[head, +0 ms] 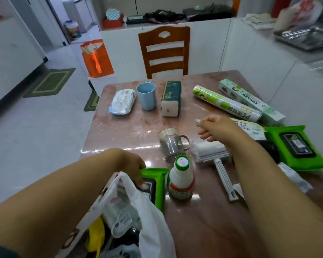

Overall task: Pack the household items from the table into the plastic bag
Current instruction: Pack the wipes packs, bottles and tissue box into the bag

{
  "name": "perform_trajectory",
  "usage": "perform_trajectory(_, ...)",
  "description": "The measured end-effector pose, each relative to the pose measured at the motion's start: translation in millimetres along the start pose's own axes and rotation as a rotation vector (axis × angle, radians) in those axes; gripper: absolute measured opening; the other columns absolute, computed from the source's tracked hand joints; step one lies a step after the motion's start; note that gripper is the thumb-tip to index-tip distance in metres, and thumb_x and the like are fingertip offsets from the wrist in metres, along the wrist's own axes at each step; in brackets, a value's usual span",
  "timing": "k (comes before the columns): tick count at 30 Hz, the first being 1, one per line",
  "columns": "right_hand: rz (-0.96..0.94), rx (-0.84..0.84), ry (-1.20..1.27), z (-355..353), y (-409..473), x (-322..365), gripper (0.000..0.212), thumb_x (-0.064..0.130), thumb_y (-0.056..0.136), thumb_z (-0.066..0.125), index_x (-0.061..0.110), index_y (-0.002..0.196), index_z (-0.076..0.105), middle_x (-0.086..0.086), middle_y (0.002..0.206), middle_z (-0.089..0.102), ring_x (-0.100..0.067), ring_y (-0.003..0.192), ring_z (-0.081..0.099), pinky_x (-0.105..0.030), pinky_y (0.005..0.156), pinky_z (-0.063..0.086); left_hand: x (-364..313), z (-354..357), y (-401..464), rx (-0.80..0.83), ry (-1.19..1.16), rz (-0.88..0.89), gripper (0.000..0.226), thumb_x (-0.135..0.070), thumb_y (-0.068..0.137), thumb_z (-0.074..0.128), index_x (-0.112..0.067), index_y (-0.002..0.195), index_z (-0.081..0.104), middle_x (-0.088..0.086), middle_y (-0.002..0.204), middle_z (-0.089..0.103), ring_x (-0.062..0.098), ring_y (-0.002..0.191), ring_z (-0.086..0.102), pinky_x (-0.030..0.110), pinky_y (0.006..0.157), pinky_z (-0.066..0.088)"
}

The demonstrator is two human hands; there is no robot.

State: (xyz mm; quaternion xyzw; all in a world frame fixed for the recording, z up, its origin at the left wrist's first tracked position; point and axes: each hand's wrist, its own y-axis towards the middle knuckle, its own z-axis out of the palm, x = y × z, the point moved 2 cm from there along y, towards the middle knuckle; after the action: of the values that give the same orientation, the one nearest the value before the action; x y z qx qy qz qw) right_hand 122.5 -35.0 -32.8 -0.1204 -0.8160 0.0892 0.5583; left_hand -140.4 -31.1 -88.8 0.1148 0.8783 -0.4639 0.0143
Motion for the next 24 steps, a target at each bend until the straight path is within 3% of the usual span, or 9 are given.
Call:
perform_trajectory(3,0.0,-0.134,-0.029,-37,2,-6,0.021,0.034,0.091,0.061,0.013,0.092,0.062,-0.007,0.082,0.068,-0.015,0.068,0.061,-0.028,0.062,0.046,7,-4,0,-0.033,-0.159,0.024,0.042,-0.032,0.064,0.086,-0.014,0.096,0.065,0.003,0.095,0.069,0.024,0.091,0.068,0.035,0.082,0.058)
perform_trajectory(6,0.041,-0.254,-0.078,-71,10,-16,0.022,0.03,0.091,0.06,0.008,0.088,0.062,-0.013,0.084,0.067,-0.021,0.067,0.06,-0.03,0.067,0.046,21,-29,-10,-0.167,-0.462,0.047,0.038,-0.021,0.062,0.088,-0.01,0.094,0.07,0.003,0.085,0.074,0.016,0.079,0.07,0.018,0.057,0.054)
perform_trajectory(8,0.076,-0.313,-0.169,-86,21,-26,0.029,0.03,0.091,0.059,0.002,0.094,0.063,-0.019,0.09,0.069,-0.027,0.076,0.061,-0.035,0.074,0.048,36,-51,-21,-0.254,-0.659,0.067,0.057,-0.027,0.049,0.093,-0.004,0.097,0.071,0.007,0.086,0.077,0.019,0.081,0.072,0.021,0.061,0.056)
perform_trajectory(10,0.126,-0.324,-0.354,-94,34,-34,0.036,0.033,0.091,0.058,-0.001,0.1,0.064,-0.022,0.106,0.068,-0.032,0.093,0.063,-0.037,0.083,0.048,47,-69,-32,-0.336,-0.857,0.124,0.086,-0.036,0.022,0.097,-0.001,0.096,0.07,0.013,0.089,0.077,0.025,0.084,0.074,0.029,0.07,0.06)
perform_trajectory(13,0.176,-0.323,-0.573,-100,51,-42,0.045,0.037,0.091,0.059,0.001,0.117,0.061,-0.019,0.123,0.063,-0.034,0.11,0.059,-0.032,0.086,0.045,51,-90,-42,-0.472,-1.094,0.228,0.102,-0.041,0.003,0.095,0.001,0.092,0.068,0.013,0.085,0.077,0.019,0.073,0.074,0.024,0.061,0.06)
perform_trajectory(16,0.22,-0.303,-0.712,-101,65,-49,0.047,0.037,0.087,0.062,0.005,0.121,0.058,-0.015,0.123,0.063,-0.032,0.109,0.059,-0.029,0.078,0.043,40,-107,-40,-0.527,-1.272,0.314,0.105,-0.041,0.005,0.096,0.001,0.097,0.066,0.013,0.094,0.076,0.017,0.078,0.074,0.026,0.065,0.06)
perform_trajectory(21,0.207,-0.03,-1.031,-87,89,-63,0.055,0.033,0.085,0.064,0.007,0.13,0.047,-0.013,0.132,0.056,-0.032,0.116,0.056,-0.034,0.092,0.047,-6,-118,-29,-0.481,-1.416,0.452,0.101,-0.036,0.017,0.098,-0.007,0.109,0.064,0.009,0.098,0.076,0.018,0.085,0.074,0.028,0.065,0.059)
perform_trajectory(24,0.179,0.052,-1.222,-86,103,-60,0.059,0.042,0.083,0.067,0.009,0.129,0.049,-0.012,0.133,0.053,-0.033,0.123,0.048,-0.038,0.098,0.043,-32,-120,-22,-0.451,-1.442,0.465,0.06,-0.025,0.051,0.087,-0.009,0.104,0.066,0.011,0.104,0.074,0.019,0.084,0.073,0.03,0.069,0.061)
